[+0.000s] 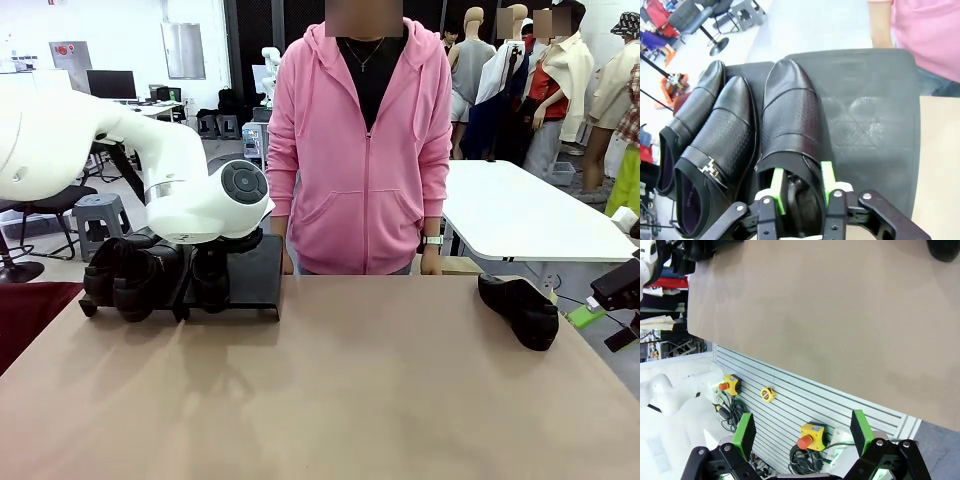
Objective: Organize the shoes by placing them on the stand.
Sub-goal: Place the Shoe from the middle of the table onto the Shoes Stand.
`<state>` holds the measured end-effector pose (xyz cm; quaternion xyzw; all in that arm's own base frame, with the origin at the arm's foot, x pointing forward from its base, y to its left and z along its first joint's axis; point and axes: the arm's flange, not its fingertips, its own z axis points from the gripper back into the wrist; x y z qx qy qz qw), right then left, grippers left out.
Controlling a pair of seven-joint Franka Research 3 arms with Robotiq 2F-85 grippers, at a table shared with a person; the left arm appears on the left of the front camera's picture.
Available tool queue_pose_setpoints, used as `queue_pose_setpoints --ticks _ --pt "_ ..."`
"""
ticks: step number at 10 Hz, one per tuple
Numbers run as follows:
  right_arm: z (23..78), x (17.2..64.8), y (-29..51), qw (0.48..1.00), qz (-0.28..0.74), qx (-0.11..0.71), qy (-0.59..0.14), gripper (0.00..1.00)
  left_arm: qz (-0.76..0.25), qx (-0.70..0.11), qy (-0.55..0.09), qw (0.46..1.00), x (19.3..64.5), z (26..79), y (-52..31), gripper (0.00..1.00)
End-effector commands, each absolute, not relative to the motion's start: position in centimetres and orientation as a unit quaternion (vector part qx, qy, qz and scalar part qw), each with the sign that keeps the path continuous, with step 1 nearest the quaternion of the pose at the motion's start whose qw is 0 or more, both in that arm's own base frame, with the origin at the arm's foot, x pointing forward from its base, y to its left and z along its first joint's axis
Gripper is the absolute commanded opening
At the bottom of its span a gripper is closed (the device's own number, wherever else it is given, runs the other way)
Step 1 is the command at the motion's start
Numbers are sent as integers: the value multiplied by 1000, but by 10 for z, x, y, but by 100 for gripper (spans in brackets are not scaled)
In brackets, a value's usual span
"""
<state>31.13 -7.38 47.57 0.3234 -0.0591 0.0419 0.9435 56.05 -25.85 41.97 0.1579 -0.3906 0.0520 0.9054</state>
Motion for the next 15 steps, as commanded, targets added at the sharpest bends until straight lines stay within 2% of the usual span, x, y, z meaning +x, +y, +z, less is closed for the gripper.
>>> queue_pose_setpoints --ticks 1,3,4,5,6,7,8,9,11,12,15 --pt "481 312 -74 943 37 326 -57 100 58 164 -411 895 558 415 -260 100" --pt "481 312 -74 943 37 326 -57 100 56 150 -404 901 542 425 -261 100" --pt "481 312 -74 943 37 326 -57 100 33 118 -391 912 522 441 -266 100" --pt "481 312 -74 943 37 326 -57 100 11 77 -375 924 498 458 -272 100" --pt "481 312 -74 943 37 326 -57 100 -5 66 -386 920 468 479 -279 100" --pt "481 312 -74 943 37 326 -57 100 -27 46 -370 928 435 497 -287 100" --pt "481 312 -74 943 37 326 -57 100 -85 -26 -314 945 400 513 -292 100" --pt "481 312 -74 943 37 326 -57 100 -192 -88 -308 928 372 522 -290 100" --pt "481 312 -74 943 37 326 -57 100 -300 -157 -273 900 338 525 -265 100" --pt "481 312 -74 943 37 326 -57 100 -324 -188 -230 898 327 522 -246 100" --pt "481 312 -74 943 37 326 -57 100 -268 -231 -115 928 319 503 -170 100"
